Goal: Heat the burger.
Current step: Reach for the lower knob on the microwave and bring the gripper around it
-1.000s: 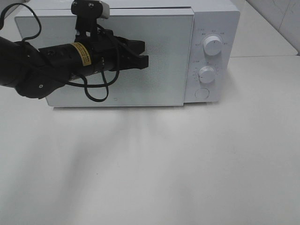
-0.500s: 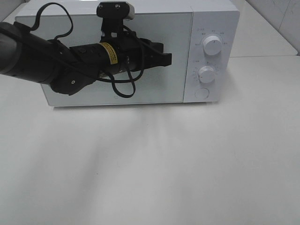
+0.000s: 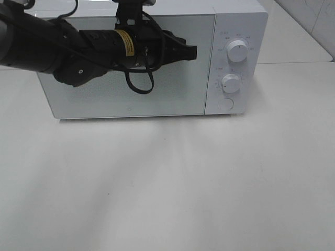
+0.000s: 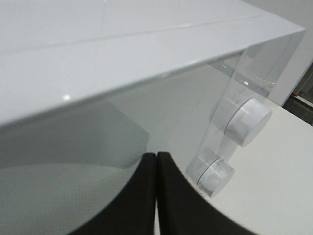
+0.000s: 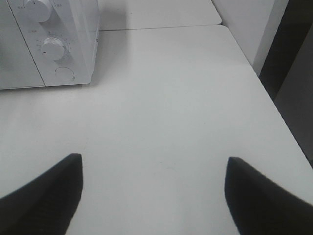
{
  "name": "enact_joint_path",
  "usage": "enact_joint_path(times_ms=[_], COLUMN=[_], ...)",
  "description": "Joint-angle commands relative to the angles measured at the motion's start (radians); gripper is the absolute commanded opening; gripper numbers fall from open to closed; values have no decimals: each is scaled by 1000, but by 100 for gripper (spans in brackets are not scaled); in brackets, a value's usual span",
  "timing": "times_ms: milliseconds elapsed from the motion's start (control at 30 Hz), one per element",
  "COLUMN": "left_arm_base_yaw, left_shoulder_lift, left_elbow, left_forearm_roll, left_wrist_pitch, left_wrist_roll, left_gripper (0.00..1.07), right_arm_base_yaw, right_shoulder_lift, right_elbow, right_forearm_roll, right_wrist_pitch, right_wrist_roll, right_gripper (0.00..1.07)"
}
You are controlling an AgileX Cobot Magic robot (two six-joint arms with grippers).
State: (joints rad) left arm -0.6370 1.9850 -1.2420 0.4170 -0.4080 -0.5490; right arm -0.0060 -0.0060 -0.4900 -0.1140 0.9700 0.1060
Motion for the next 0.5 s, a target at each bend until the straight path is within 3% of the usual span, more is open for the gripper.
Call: enact_joint_path(times_ms=[33, 67, 100, 133, 167, 200, 233, 267, 300, 333, 367, 467, 500], left_arm_base_yaw=[-16, -39, -60, -60, -73, -73, -96, -107, -107, -130, -142, -170, -192], left_shoulder_lift=[-40, -63, -82, -82, -92, -92, -110, -122, -122, -146, -156, -184, -209], left_elbow=[-11, -1, 12, 12, 21, 21, 39, 46, 46, 56, 59, 61, 61], left_forearm_roll=[59, 106, 155, 155, 180, 180, 217, 226, 226, 229, 230, 230, 233], left_wrist_pitch=[55, 86, 109, 109, 116, 116, 133, 146, 146, 200, 231, 337, 449], left_wrist_roll=[-54, -111, -152, -152, -172, -172, -206, -224, -224, -253, -258, -258, -257], left_gripper=[2, 12, 29, 29, 41, 41, 64, 76, 76, 92, 99, 102, 102], right_arm_base_yaw=[-7, -7, -7, -7, -7, -7, -7, -7, -7, -7, -7, -7, -7], right_shoulder_lift=[-28, -28, -28, -28, -28, -28, -28, -28, -28, -28, -28, -28, -28], right_elbow=[-1, -1, -1, -1, -1, -1, -1, -1, -1, -1, -1, -1, -1], right_forearm_roll=[-2, -2, -2, -2, -2, -2, -2, -2, -2, -2, -2, -2, -2], right_wrist_pitch=[-7, -7, -7, -7, -7, -7, -7, -7, -7, -7, -7, -7, -7], right_wrist_roll=[2, 2, 2, 2, 2, 2, 2, 2, 2, 2, 2, 2, 2], right_gripper=[76, 76, 76, 76, 76, 76, 76, 76, 76, 76, 76, 76, 76])
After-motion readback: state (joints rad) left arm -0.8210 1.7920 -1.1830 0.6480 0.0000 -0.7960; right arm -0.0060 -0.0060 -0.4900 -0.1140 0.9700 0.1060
